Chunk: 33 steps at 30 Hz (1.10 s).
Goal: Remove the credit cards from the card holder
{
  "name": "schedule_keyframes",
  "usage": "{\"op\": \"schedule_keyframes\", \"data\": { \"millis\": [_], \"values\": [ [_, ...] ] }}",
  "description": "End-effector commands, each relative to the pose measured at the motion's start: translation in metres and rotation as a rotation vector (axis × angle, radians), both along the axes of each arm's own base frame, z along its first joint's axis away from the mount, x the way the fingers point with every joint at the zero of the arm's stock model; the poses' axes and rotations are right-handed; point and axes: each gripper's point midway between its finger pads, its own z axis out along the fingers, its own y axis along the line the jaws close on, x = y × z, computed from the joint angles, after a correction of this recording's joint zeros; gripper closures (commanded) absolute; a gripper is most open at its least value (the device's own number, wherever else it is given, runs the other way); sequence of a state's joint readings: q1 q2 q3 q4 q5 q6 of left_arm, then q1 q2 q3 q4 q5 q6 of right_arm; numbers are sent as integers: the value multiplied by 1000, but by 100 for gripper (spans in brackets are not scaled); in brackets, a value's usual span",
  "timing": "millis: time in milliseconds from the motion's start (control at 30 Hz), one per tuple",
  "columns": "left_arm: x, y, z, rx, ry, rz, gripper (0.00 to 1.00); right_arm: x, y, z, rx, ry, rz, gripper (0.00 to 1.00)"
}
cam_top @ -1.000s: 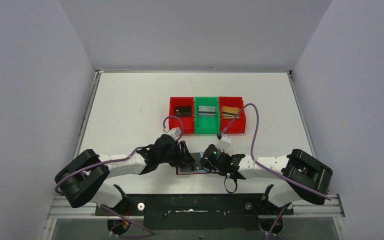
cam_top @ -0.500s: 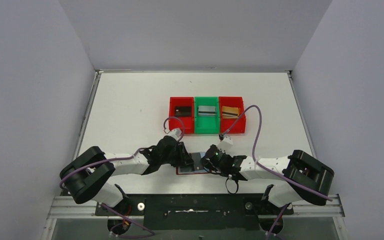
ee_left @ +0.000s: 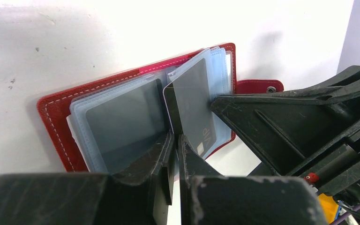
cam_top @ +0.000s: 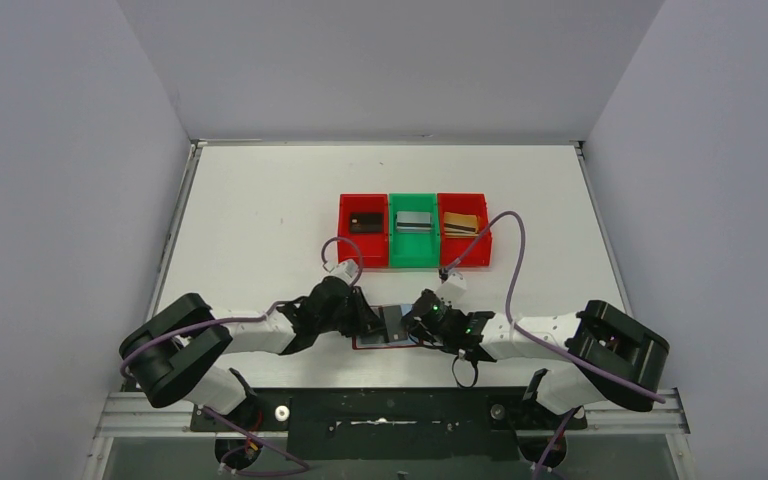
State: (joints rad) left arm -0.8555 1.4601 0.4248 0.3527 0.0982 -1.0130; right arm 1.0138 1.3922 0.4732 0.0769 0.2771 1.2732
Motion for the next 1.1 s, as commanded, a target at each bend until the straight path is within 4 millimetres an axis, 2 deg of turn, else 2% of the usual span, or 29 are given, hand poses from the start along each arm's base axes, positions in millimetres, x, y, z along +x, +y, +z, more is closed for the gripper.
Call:
{"op": "schedule_keyframes", "data": {
  "millis": [0, 100, 400, 567, 700, 1067],
  "values": [
    [3, -8, 15, -93, -29, 13, 97, -19, -31, -29, -120, 80, 0, 94],
    [2, -3, 16, -97, -32, 27, 100, -18, -32, -28, -115, 77, -5, 94],
    [2, 3, 20, -111, -36, 52, 100, -18, -32, -30, -103, 82, -6, 93],
    [2, -6, 30, -170, -34, 38, 85, -18, -32, -30, -98, 85, -8, 93],
    [0, -12, 35, -234, -19, 44, 78, -18, -33, -31, -95, 86, -8, 93],
    [-1, -13, 27, -314, 26, 90, 75, -19, -32, -31, -79, 90, -6, 93]
  ]
}}
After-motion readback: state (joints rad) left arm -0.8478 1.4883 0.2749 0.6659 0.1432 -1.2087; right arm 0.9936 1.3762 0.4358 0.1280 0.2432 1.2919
